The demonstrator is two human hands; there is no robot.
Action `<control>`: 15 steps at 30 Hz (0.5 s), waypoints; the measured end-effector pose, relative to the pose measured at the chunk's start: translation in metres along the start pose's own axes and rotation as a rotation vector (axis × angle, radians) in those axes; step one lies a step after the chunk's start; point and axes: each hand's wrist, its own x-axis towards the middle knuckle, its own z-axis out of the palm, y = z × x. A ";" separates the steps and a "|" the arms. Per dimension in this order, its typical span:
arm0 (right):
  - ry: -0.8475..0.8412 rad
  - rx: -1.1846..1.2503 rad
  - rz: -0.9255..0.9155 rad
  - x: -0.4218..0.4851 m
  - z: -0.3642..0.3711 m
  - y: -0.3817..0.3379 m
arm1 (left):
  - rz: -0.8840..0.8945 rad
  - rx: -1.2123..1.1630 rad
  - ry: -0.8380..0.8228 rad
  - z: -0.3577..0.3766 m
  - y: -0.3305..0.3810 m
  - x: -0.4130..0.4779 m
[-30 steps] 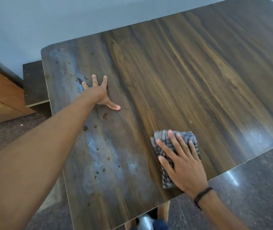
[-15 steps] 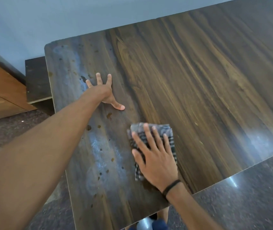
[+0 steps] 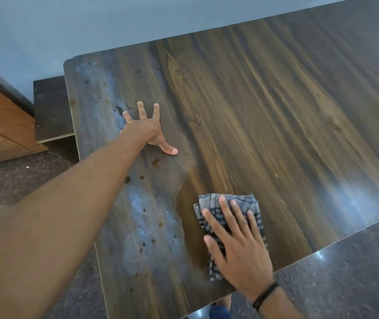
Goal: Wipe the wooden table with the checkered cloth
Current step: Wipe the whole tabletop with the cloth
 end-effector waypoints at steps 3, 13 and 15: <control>-0.011 -0.051 -0.162 -0.014 0.005 0.009 | 0.010 0.014 0.002 0.002 -0.001 0.003; 0.055 0.002 -0.027 0.042 0.002 -0.025 | 0.001 0.093 0.013 -0.006 0.000 0.005; 0.072 -0.003 -0.005 0.063 -0.005 -0.013 | -0.003 0.091 0.043 -0.017 -0.009 0.008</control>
